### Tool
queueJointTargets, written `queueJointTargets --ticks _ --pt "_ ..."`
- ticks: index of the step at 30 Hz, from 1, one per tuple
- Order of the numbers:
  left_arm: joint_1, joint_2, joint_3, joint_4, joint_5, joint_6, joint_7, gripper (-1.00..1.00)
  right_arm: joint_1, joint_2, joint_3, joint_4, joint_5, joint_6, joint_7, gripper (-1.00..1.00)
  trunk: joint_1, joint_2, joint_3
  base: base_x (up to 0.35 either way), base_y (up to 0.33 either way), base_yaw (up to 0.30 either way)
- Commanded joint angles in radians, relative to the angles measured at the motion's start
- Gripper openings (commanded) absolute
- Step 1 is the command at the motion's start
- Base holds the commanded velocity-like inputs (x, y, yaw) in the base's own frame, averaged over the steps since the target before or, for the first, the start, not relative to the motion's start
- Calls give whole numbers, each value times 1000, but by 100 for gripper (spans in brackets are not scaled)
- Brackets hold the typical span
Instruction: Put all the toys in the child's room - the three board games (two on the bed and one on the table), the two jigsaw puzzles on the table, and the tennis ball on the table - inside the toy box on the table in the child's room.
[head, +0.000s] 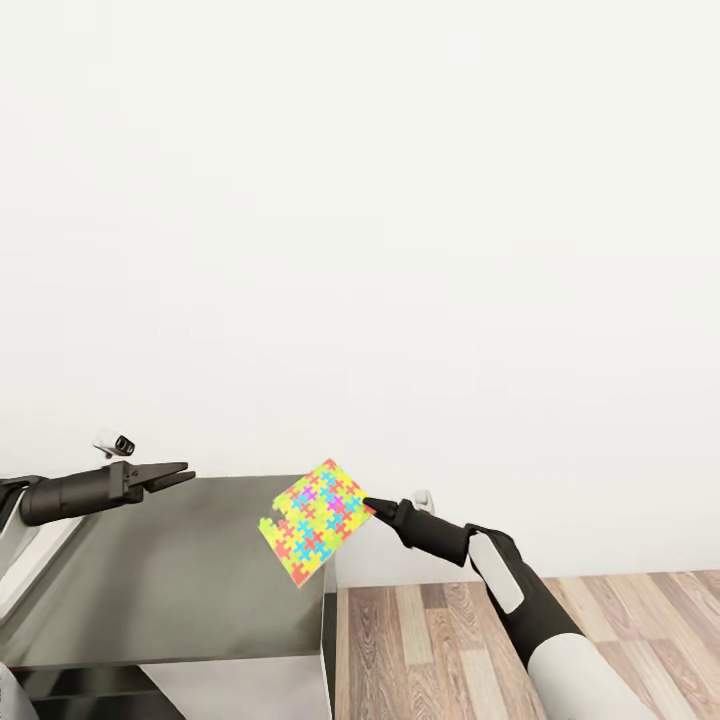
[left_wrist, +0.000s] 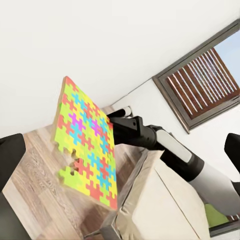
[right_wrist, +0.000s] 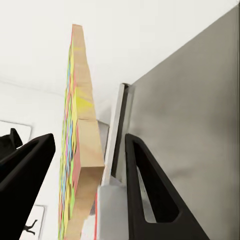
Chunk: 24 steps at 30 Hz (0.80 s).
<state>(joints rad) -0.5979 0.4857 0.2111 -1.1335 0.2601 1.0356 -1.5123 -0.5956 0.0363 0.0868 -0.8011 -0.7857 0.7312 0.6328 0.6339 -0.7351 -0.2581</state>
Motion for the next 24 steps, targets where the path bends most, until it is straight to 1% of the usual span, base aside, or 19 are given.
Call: queueJointTargets --ticks 1,6,15,24 --pt "-1 0 -1 0 0 11 -3 100 -1 -1 -3 0 -3 5 -5 -100 -4 6 2 0 0 0" --pt "-1 1 0 0 1 11 -3 100 -2 -7 -18 2 -2 14 -16 -100 -23 41 17 0 0 0" --pt "-1 2 1 0 1 11 -3 100 -1 -10 -21 0 -4 8 -9 -100 -57 104 46 -2 0 0" --pt "-1 0 1 0 -2 11 -3 100 -1 -10 -21 -1 -3 1 -6 -100 -92 167 74 -93 0 1"
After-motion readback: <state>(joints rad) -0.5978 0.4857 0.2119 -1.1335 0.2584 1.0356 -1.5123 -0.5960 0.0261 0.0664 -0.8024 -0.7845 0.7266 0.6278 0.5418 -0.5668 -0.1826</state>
